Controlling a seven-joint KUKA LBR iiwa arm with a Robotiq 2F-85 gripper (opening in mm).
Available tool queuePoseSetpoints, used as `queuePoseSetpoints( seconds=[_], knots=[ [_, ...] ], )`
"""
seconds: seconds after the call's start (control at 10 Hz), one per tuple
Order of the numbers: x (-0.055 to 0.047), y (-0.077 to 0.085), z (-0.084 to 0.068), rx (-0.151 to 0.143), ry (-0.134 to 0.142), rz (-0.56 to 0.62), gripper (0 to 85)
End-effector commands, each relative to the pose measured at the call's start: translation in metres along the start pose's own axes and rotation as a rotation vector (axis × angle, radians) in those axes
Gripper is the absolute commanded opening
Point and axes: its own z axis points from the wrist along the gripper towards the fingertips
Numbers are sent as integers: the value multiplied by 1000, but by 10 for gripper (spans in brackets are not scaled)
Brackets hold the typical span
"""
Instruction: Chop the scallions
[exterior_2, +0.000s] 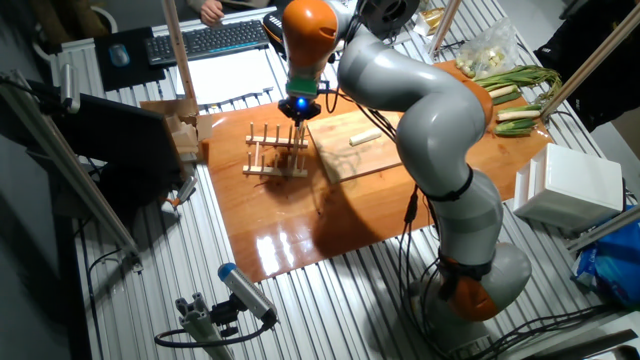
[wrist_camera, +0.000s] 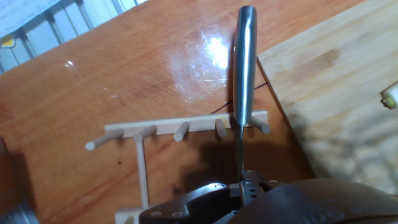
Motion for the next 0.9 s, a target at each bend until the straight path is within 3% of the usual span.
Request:
queuePoseSetpoints(
  seconds=[0.0,0.4,0.8],
  knots=[
    [-2,-1,5,8,-8,-2,0],
    [-6,2,22,10,-32,10,0],
    [-4,4,29,8,-28,14,0]
  ],
)
